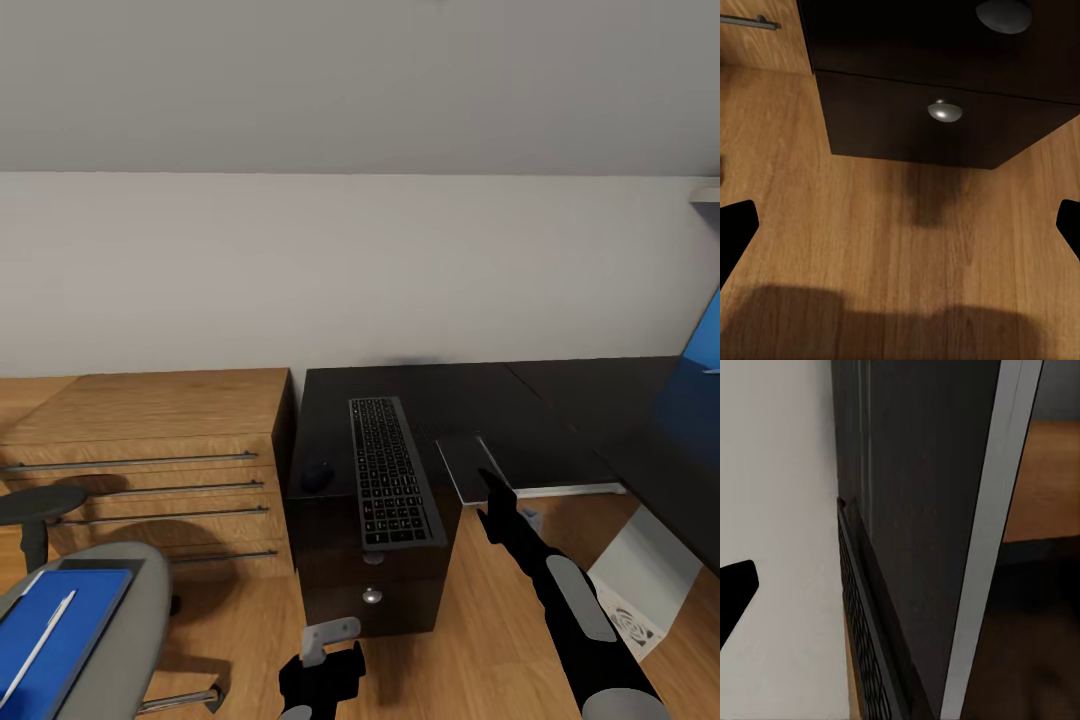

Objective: In the bedroom, organize the workspace by keeping the computer under the desk, ensuring the monitor is on the desk, placing the keyboard on the desk next to the monitor, placing the mouse on the desk next to the keyboard, moving the folder from the swivel chair onto the desk next to the mouse, stacking the notebook on top of the folder with the pen on top of the notebook, and positioning the swivel chair next to the desk.

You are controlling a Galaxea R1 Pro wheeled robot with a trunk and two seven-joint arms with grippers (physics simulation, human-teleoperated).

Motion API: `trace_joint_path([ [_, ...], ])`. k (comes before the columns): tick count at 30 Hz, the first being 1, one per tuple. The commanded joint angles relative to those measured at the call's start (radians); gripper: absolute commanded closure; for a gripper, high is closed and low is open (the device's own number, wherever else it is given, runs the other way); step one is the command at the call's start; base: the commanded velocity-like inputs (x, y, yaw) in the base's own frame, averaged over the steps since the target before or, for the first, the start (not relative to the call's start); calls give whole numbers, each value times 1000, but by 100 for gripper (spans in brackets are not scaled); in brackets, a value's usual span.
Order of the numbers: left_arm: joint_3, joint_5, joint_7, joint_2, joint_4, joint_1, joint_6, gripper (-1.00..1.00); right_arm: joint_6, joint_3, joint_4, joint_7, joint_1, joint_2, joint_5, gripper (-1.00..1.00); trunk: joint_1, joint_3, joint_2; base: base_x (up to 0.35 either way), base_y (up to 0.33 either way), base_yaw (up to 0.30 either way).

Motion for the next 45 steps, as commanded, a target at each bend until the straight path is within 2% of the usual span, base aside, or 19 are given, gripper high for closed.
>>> trace_joint_path([
  [1, 1, 4, 6, 3, 0, -1, 5, -100, 5, -2, 0, 2, -1, 0, -4, -100, 0, -1, 0, 0, 0, 0],
  [13, 3, 4, 6, 19, 0, -1, 5, -100, 5, -2, 0, 2, -1, 0, -4, -100, 0, -1, 0, -1, 0, 0],
  [28, 1, 3, 6, 23, 0, -1, 5, -100, 5, -2, 0, 2, -1, -1, -3, -100, 0, -1, 0, -126, -6, 0],
  [45, 5, -1, 5, 24, 3, -1, 5, -100, 1, -8, 23, 4, -1, -6, 0, -100, 0, -1, 0, -118, -255, 0],
])
